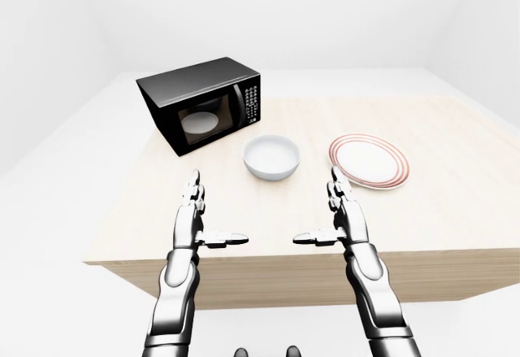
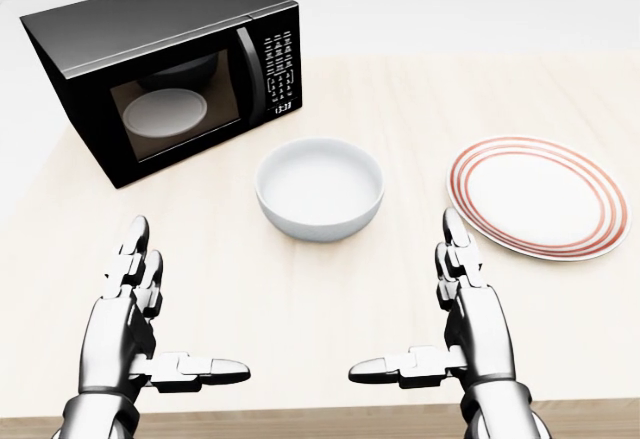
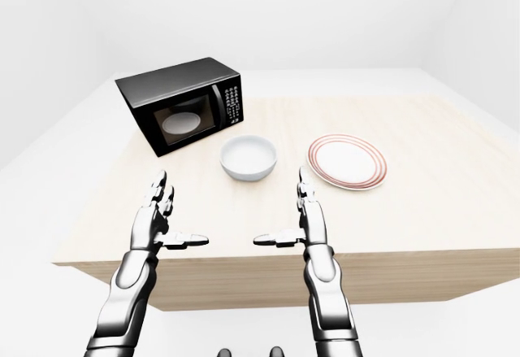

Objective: Pick up the white bowl and put it on the plate.

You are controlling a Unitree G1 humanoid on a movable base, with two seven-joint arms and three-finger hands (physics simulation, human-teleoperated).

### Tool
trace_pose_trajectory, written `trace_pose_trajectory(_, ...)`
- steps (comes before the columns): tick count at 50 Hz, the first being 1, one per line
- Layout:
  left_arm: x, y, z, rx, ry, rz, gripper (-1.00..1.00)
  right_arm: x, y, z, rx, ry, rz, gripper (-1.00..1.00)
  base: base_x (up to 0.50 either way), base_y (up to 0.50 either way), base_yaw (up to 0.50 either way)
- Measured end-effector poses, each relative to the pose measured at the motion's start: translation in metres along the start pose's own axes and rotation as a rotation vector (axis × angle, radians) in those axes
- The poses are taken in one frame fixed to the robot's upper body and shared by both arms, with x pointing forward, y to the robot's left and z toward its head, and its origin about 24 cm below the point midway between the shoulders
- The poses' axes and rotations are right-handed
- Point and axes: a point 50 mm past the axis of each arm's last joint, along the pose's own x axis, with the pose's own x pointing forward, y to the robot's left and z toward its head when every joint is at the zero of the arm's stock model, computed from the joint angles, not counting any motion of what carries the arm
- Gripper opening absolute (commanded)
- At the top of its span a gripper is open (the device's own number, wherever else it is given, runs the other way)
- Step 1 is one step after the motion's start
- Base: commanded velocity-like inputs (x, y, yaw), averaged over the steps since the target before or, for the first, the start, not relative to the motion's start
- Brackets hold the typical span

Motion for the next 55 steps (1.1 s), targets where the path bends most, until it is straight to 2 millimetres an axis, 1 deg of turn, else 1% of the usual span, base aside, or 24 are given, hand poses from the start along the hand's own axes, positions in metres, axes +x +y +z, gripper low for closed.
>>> trace_pose_trajectory(19, 0.0000, -0.0005, 0.0001, -0.001, 0.000, -0.001, 1.00, 0.0001, 0.0005, -0.0006, 0.003, 0.001, 0.003, 1.00, 0.00, 0.00, 0.00)
trace_pose_trajectory(55, 0.0001, -0.0006, 0.0001, -0.002, 0.000, -0.002, 1.00, 0.0000, 0.0013, -0.0001, -0.008, -0.007, 0.003, 1.00, 0.21, 0.00, 0.00)
